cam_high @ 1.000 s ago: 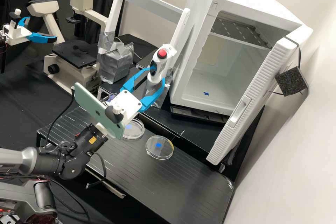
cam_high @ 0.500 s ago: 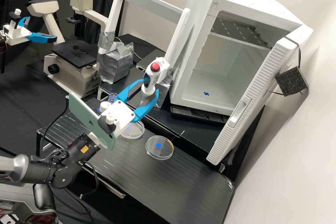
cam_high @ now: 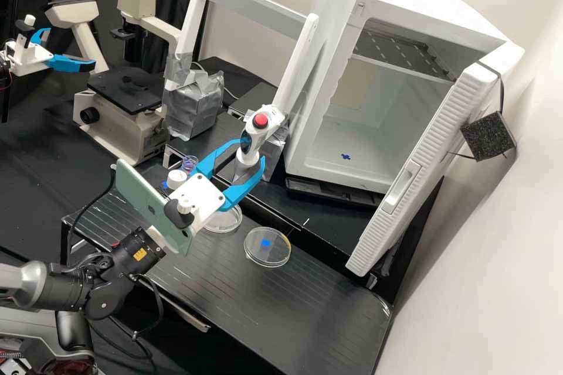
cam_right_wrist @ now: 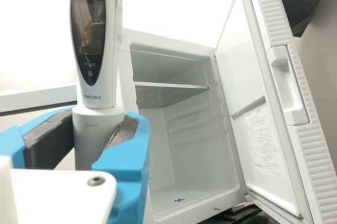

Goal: Use the pipette

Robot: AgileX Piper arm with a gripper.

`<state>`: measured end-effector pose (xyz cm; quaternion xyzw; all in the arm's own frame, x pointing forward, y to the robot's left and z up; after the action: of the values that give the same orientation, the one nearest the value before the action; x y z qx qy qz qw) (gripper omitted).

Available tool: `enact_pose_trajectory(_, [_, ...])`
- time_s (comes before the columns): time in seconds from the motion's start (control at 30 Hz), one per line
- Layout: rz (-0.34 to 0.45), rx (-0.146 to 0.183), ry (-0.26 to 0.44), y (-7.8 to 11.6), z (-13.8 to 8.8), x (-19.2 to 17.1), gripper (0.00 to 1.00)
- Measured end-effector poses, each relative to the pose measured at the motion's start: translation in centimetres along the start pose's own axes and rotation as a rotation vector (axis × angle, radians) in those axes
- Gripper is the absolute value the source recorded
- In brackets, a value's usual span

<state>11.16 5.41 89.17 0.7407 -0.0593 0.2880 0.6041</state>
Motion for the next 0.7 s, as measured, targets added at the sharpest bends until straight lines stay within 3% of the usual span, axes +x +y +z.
enact_pose_trajectory(0.43, [0.002, -0.002, 0.013, 0.1, -0.3, 0.3, 0.00])
enact_pose_trajectory(0.6, [-0.063, -0.008, 0.090, 0.1, -1.6, 2.4, 0.00])
enact_pose_trajectory(0.7, [-0.146, -0.019, 0.160, -0.3, -2.8, 4.1, 0.00])
